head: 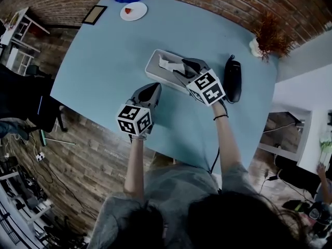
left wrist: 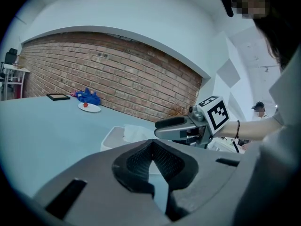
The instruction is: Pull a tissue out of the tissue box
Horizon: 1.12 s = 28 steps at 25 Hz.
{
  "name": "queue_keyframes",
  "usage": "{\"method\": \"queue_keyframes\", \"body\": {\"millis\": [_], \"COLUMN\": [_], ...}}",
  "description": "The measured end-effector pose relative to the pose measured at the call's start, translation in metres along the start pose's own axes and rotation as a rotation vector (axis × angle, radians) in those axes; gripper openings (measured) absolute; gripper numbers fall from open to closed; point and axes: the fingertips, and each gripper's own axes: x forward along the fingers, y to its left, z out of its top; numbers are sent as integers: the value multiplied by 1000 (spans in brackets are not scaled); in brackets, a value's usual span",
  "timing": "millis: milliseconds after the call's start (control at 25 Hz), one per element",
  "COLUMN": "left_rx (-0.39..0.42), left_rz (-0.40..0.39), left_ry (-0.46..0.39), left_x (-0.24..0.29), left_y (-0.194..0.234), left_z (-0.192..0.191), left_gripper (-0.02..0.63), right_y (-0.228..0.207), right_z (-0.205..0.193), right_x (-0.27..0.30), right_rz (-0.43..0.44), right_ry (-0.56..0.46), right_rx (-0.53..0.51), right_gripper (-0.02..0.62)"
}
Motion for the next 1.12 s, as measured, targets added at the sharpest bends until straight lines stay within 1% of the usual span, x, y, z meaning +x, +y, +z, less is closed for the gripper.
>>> {"method": "queue_keyframes", "body": {"millis": [320, 480, 560, 600, 760, 880, 1120], "left_rx": [-24, -34, -36, -37, -39, -39, -37], "left_rz": [4, 6, 5, 5, 2, -1, 0], "left_ry": [24, 31, 32, 33, 35, 36, 36], "left_x": [8, 11, 12, 12, 12, 13, 11], "left_y": [10, 14, 15, 15, 15, 14, 14], "left_z": [-10, -12, -12, -12, -12, -13, -12], "left_gripper": [3, 3, 3, 3, 3, 3, 3], "right_y": [-4, -2, 0, 1, 6, 8, 7], "right_z": [-12, -11, -11, -12, -17, -19, -14], "right_x": [22, 28, 30, 30, 33, 33, 30], "right_rz": [57, 72, 83, 86, 83, 89, 83], "right_ry": [65, 64, 68, 77, 120, 133, 129], "right_rx": [4, 29, 20, 4, -83, -111, -104], "right_gripper": [189, 187, 177, 168, 29, 5, 0]}}
